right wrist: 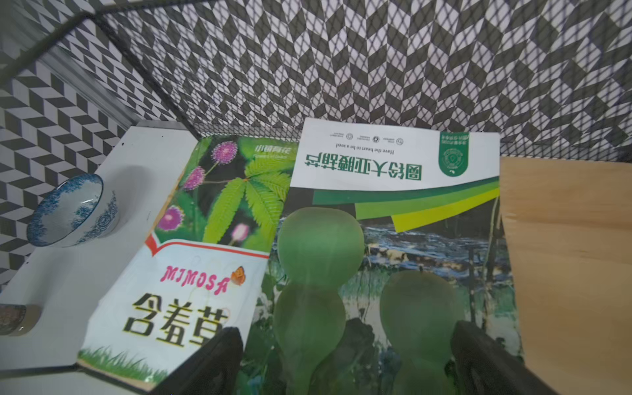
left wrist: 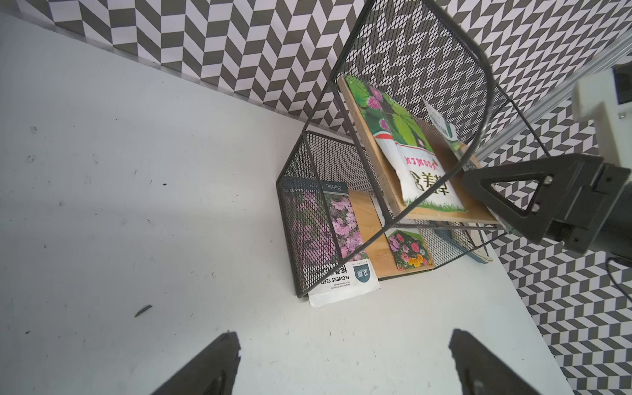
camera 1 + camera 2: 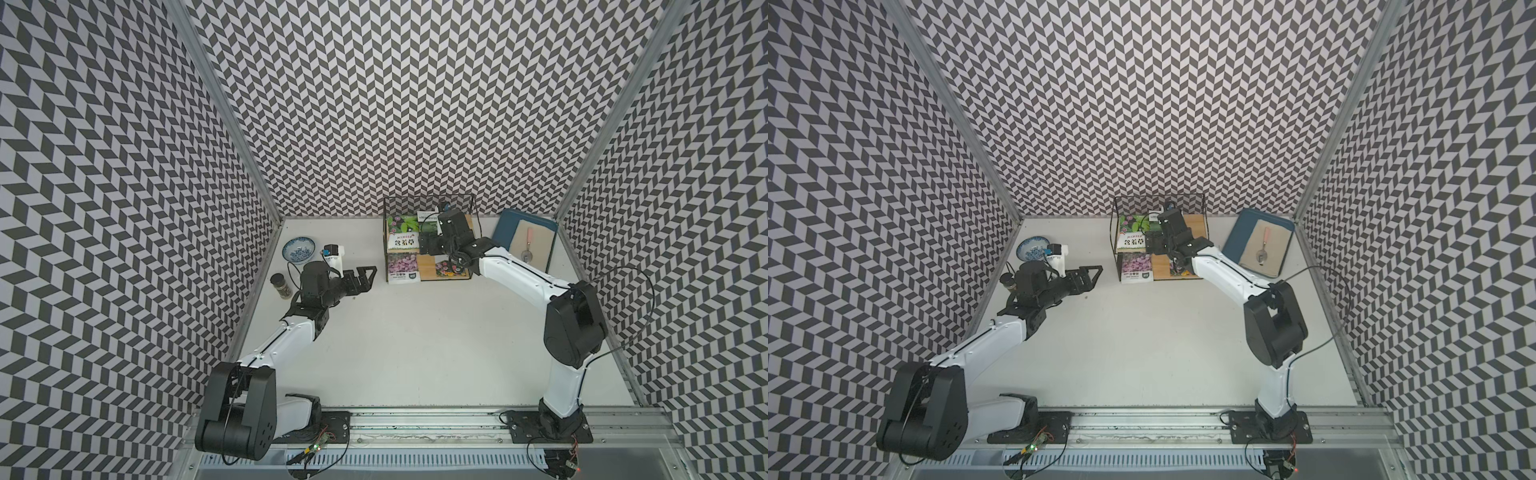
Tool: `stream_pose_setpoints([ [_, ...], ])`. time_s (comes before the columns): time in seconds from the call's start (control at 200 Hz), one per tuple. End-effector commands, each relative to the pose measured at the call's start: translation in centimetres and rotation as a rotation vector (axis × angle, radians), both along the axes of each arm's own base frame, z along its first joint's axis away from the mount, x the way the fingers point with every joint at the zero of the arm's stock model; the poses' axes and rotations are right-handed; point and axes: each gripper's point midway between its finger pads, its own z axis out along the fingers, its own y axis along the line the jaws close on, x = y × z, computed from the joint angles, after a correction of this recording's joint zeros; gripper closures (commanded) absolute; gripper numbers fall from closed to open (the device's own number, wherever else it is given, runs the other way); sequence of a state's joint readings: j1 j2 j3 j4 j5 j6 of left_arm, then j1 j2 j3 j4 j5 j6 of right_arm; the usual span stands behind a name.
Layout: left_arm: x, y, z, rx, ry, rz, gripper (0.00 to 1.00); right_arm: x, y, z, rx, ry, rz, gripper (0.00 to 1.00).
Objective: Take the seed bag off the shelf
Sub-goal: Adjust the seed packet on the shelf, then pick up the seed packet from the shelf.
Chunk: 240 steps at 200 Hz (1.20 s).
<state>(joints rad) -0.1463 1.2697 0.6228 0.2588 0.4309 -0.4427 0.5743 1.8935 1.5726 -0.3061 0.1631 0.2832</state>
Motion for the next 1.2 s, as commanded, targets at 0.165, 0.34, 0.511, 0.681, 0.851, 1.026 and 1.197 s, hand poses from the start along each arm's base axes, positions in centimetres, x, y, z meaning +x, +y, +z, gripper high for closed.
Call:
stream_pose_setpoints([
  [0.165,-0.2,0.1,-0.4,0.017,0.007,0.002,0.0,-3.1,1.3,3.0,0.088,-0.001,0.08,0.01],
  [0.34,-0.2,0.0,-0.2,0.016,0.004,0.002,0.0,-3.8,-0.4,8.4,0.11,-0.13,0.048,0.0],
  [0.511,-0.1,0.0,-0.1,0.015,0.0,0.003,0.0,-3.2,-2.5,8.0,0.063,-0.112,0.011,0.01],
  [0.681,-0.1,0.0,-0.4,0.014,0.008,0.0,0.0,-3.5,-3.4,6.0,0.081,-0.076,-0.001,0.0],
  [0.851,-0.2,-0.1,-0.4,0.016,0.007,-0.003,0.0,-5.7,-5.0,6.3,0.173,-0.044,0.011,0.0],
  [1.026,-0.3,-0.2,-0.4,0.017,0.007,-0.007,0.0,-9.2,-8.6,7.3,0.333,-0.108,-0.024,0.0],
  [1.197,-0.3,-0.3,-0.6,0.017,0.01,-0.01,0.0,-11.8,-10.0,7.0,0.531,-0.105,-0.025,0.05],
])
